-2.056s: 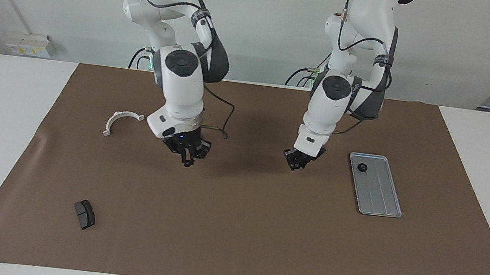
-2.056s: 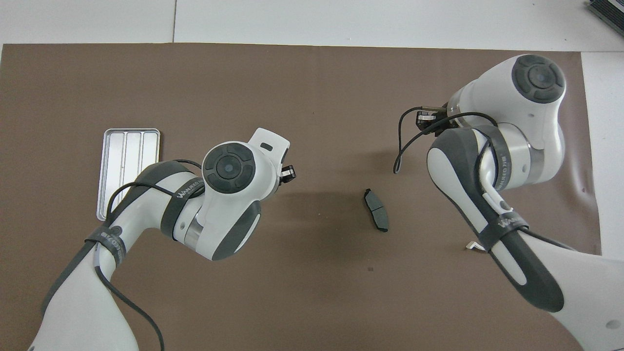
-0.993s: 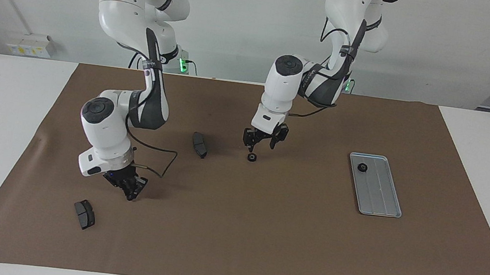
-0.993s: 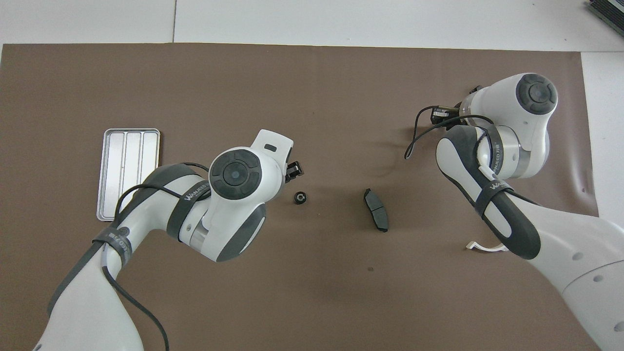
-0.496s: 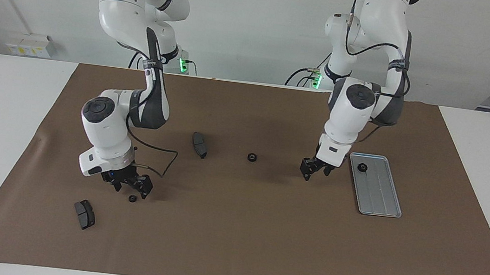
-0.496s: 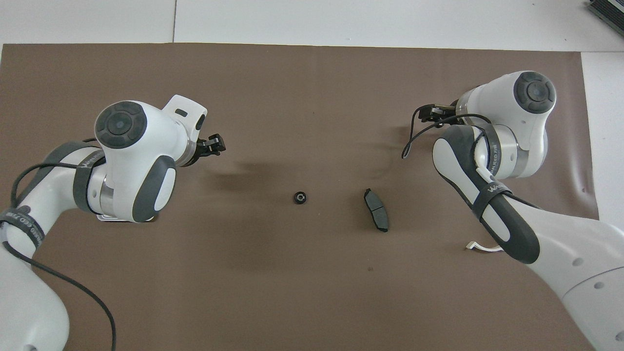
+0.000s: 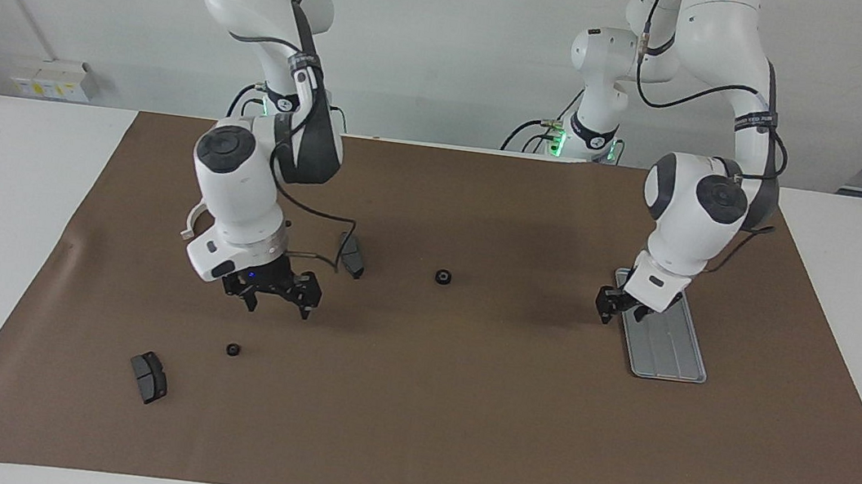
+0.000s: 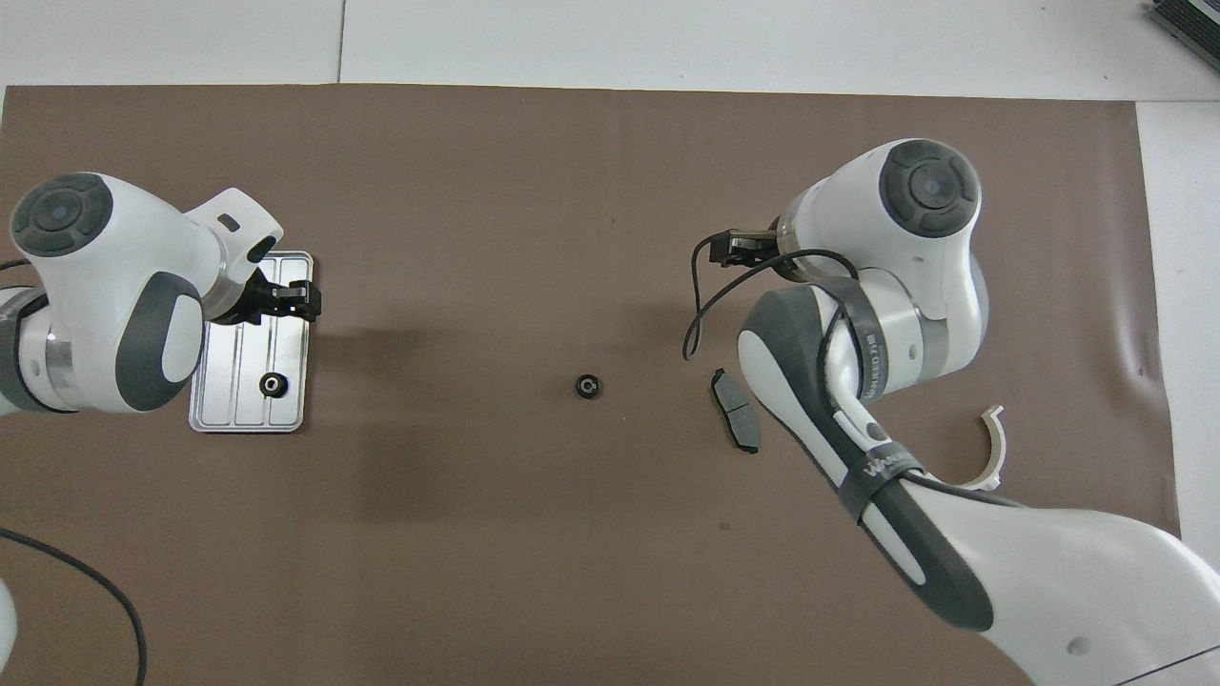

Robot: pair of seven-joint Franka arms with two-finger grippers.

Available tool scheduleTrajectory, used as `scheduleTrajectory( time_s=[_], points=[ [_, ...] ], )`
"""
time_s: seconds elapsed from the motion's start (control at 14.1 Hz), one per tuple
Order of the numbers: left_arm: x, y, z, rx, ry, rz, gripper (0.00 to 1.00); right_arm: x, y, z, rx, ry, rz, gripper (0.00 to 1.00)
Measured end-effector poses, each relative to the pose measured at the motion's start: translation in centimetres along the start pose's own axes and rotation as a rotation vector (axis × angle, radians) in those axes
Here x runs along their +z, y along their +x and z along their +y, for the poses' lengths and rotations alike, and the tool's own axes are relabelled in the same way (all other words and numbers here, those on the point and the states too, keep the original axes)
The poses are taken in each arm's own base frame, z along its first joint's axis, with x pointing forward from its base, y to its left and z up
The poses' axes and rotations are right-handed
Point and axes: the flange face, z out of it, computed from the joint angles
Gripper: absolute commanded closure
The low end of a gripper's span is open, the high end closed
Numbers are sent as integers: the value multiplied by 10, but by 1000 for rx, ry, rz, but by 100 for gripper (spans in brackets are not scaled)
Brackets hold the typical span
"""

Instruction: Place bearing gear from tray to pile

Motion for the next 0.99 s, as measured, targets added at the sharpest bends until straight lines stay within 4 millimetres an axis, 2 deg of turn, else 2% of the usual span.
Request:
scheduleTrajectory(
  time_s=[0.14,0.28,0.43,0.57,0.78,0.99],
  points=[
    [8,-8,-20,31,1,-24,35,5,-28,-50,-17,6,-16,0],
    [18,-20,-31,48,1,-51,35,13,-55,-90,-18,7,-33,0],
    [25,-33,-32,54,1,-74,35,24,-81,-125,-25,7,-45,0],
    [29,-46,-30,57,3,-83,35,42,-103,-151,-45,8,-49,0],
    [33,-61,-30,59,6,-61,35,70,-115,-163,-64,6,-51,0],
    [40,-75,-29,60,8,-26,35,83,-121,-164,-70,-6,-65,0]
  ],
)
